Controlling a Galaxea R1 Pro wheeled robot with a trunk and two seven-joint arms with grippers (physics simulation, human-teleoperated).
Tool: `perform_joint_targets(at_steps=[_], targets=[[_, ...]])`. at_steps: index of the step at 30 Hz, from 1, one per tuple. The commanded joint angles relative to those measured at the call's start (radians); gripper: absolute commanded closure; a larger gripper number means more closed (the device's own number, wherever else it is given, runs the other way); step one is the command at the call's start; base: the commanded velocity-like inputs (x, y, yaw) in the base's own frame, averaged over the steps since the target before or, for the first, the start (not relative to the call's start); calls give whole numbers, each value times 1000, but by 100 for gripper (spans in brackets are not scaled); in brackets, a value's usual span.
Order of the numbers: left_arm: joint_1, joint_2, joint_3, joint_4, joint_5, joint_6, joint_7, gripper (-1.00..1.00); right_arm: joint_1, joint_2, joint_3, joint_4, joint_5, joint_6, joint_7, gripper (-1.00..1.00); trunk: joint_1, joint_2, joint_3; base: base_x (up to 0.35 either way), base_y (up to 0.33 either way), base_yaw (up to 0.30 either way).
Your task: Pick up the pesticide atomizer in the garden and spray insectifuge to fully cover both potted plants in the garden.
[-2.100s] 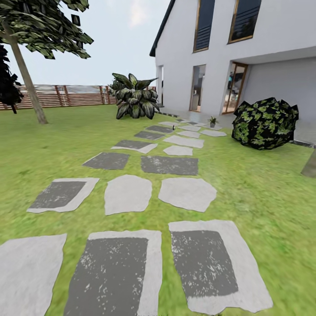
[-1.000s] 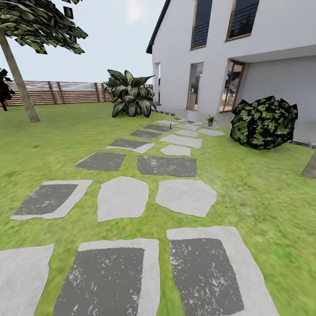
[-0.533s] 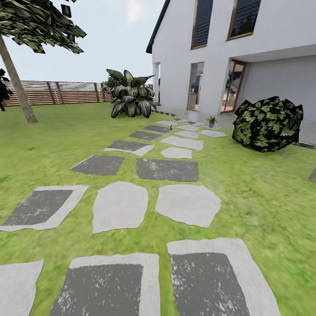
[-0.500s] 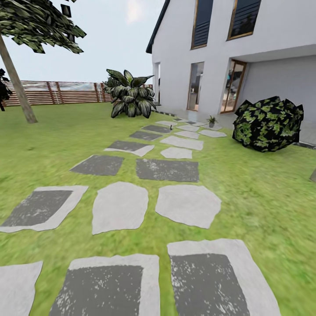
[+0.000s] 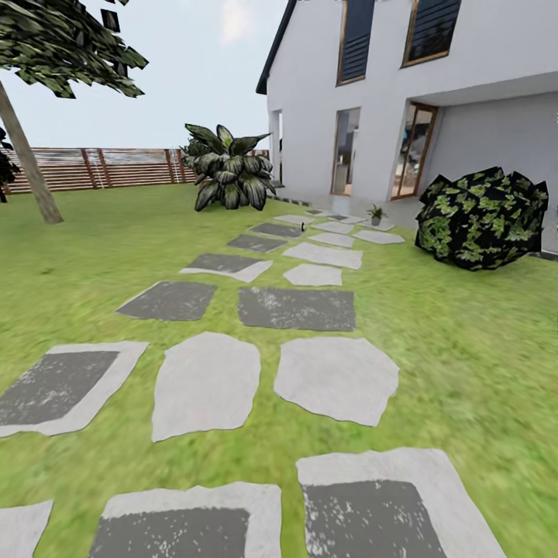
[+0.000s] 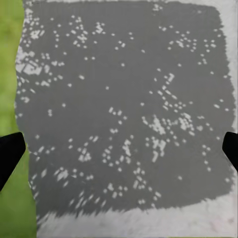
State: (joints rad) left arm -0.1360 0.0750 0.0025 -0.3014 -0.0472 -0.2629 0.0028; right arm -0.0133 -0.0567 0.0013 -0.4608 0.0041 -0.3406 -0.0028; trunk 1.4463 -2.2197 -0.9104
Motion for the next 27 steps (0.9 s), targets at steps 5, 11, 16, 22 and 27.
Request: perform_joint_targets(at_steps=[5, 11, 16, 22, 27], targets=[[0, 0, 1, 1, -5, -3, 0, -100, 0, 0, 0, 1, 0, -3, 0, -100, 0, 0, -1, 338, 0, -169], [0, 0, 1, 1, -5, -4, 0, -100, 0, 0, 0, 1, 0, -3, 0, -100, 0, 0, -1, 338, 0, -207], [0, 0, 1, 1, -5, -4, 0, -100, 0, 0, 0, 1, 0, -3, 0, -100, 0, 0, -1, 338, 0, -16], [0, 0, 1, 1, -5, -4, 0, -100, 0, 0, 0, 1, 0, -3, 0, -100, 0, 0, -1, 338, 0, -1], [0, 0, 1, 1, -5, -4, 0, -100, 0, 0, 0, 1, 0, -3, 0, -100, 0, 0, -1, 338, 0, 0]])
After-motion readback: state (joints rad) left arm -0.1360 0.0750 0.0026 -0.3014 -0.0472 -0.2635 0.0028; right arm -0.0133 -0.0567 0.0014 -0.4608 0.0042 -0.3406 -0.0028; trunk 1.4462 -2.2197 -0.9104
